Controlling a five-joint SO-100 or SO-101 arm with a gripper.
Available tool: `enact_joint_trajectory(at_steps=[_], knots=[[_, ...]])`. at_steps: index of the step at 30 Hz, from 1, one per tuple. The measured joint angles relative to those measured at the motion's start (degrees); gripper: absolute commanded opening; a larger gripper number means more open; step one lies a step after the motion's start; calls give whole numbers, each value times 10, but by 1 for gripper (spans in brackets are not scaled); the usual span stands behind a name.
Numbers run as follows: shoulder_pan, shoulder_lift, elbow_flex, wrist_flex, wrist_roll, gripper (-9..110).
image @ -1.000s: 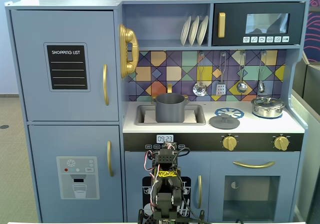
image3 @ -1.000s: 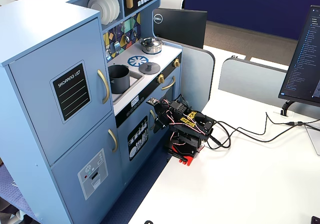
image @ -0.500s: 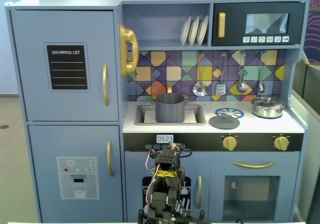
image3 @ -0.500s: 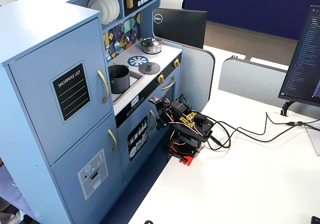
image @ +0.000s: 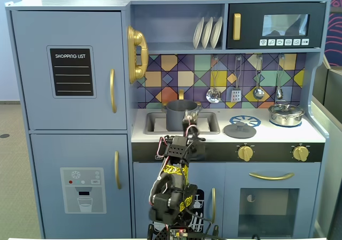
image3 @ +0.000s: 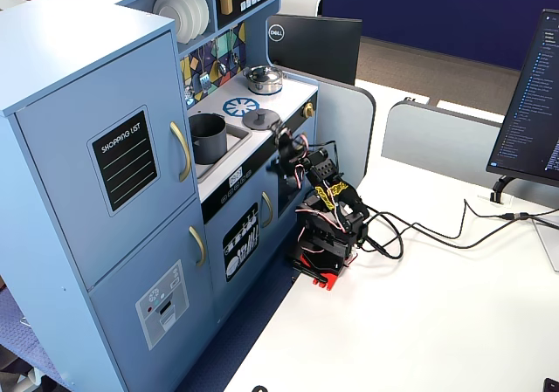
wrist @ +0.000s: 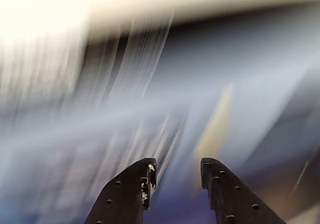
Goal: Pick up the lid from the counter and put it on the gray recipient
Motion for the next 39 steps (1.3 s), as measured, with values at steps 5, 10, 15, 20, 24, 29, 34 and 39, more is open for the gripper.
enact_joint_trajectory(at_steps=[5,10,15,20,24,29,34,39], knots=[[69,-4,6,-187,40,0],[88,-12,66,-372,69,7],[113,-22,122,-482,93,15],[129,-59,132,-538,106,23],[139,-98,133,-561,108,25],[143,-166,129,-593,108,24],[147,-253,99,-650,99,23],[149,-343,52,-684,96,22]])
